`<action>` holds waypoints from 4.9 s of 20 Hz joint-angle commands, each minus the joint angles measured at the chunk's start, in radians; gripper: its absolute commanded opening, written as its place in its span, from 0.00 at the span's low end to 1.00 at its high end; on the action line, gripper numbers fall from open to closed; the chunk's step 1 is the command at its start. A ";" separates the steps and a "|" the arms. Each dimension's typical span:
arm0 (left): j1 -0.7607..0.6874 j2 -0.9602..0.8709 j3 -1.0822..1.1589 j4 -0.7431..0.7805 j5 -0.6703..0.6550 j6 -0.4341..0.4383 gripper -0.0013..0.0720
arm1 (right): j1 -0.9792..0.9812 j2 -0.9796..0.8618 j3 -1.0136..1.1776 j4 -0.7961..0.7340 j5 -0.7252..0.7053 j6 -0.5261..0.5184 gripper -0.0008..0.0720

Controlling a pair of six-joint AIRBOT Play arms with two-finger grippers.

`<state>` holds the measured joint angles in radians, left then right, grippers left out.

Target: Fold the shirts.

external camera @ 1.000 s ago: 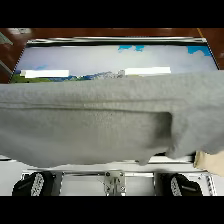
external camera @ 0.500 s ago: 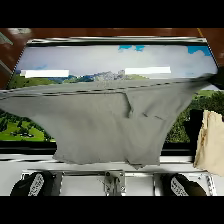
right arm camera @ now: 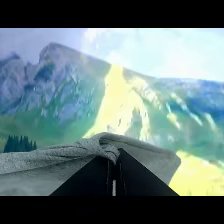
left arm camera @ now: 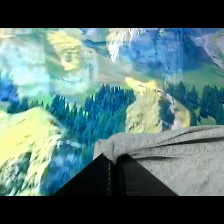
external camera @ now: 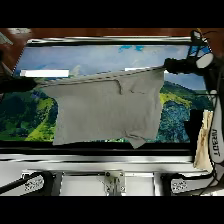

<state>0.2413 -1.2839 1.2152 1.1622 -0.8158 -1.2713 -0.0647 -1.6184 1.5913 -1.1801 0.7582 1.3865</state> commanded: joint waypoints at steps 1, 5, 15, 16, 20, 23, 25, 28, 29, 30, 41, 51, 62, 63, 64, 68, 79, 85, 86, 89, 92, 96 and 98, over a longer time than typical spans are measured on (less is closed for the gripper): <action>-0.071 -0.170 -0.003 -0.018 0.234 0.006 0.07 | 0.071 -0.139 -0.002 0.011 -0.269 -0.019 0.10; -0.102 -0.259 -0.003 -0.018 0.251 0.007 0.07 | 0.085 -0.245 -0.002 0.012 -0.237 -0.009 0.10; -0.100 -0.300 0.006 0.129 -0.114 0.003 0.07 | 0.030 -0.229 -0.002 -0.116 0.331 0.130 0.10; -0.106 -0.309 0.006 0.129 -0.138 0.002 0.07 | 0.030 -0.233 -0.002 -0.143 0.355 0.142 0.10; -0.117 -0.322 0.008 0.130 -0.154 -0.086 0.39 | 0.031 -0.237 -0.002 -0.116 0.348 0.159 0.42; -0.087 -0.303 0.061 0.156 -0.304 -0.107 0.76 | 0.020 -0.168 -0.002 -0.124 0.436 0.102 0.94; -0.040 -0.262 0.097 0.201 -0.450 -0.105 0.76 | 0.002 -0.078 -0.002 -0.257 0.585 0.065 0.94; 0.078 -0.158 0.034 0.167 -0.589 -0.068 0.77 | -0.105 0.021 -0.035 -0.397 0.829 0.067 0.94; 0.124 -0.104 -0.053 0.124 -0.600 -0.040 0.90 | -0.167 0.053 -0.087 -0.332 0.861 0.065 0.94; 0.164 -0.050 -0.159 0.084 -0.598 -0.027 0.99 | -0.238 0.090 -0.163 -0.225 0.862 0.057 0.94; 0.223 0.021 -0.622 -0.187 -0.396 0.133 0.99 | -0.386 0.226 -0.532 0.154 0.694 -0.064 0.94; 0.095 -0.037 -0.624 -0.203 -0.278 0.043 0.37 | -0.386 0.226 -0.565 0.152 0.699 -0.060 0.94; 0.078 0.053 -0.622 -0.206 -0.299 0.054 0.07 | -0.386 0.226 -0.936 0.339 0.493 -0.195 0.94; 0.078 0.060 -0.622 -0.208 -0.300 0.054 0.07 | -0.386 0.226 -0.961 0.368 0.470 -0.214 0.94; 0.078 0.064 -0.622 -0.214 -0.299 0.055 0.07 | -0.385 0.226 -0.980 0.391 0.452 -0.230 0.92; 0.078 0.064 -0.622 -0.227 -0.300 0.054 0.07 | -0.244 0.226 -0.993 0.408 0.346 -0.242 0.84; 0.078 0.088 -0.451 -0.229 -0.287 0.075 0.07 | -0.199 0.226 -0.699 0.532 0.520 -0.230 0.10; 0.021 0.060 -0.328 -0.238 -0.111 0.035 0.07 | -0.098 0.198 -0.523 0.569 0.274 -0.165 0.10; 0.011 0.048 -0.311 -0.239 -0.072 0.018 0.07 | -0.080 0.182 -0.494 0.569 0.231 -0.163 0.10; 0.008 -0.008 -0.229 -0.239 0.018 -0.017 0.07 | -0.076 0.118 -0.406 0.573 0.127 -0.134 0.10; 0.003 -0.101 -0.125 -0.240 0.010 -0.017 0.07 | -0.074 0.031 -0.325 0.579 0.074 -0.111 0.10; -0.025 -0.232 -0.020 -0.240 0.011 -0.017 0.08 | -0.056 -0.080 -0.261 0.619 -0.016 -0.115 0.10; -0.044 -0.275 -0.004 -0.240 0.011 -0.017 0.08 | -0.041 -0.124 -0.250 0.618 -0.041 -0.117 0.10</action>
<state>0.2184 -1.4868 1.1625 0.9218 -0.8104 -1.2854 -0.1219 -1.6764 1.3083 -0.5728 0.7853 1.2690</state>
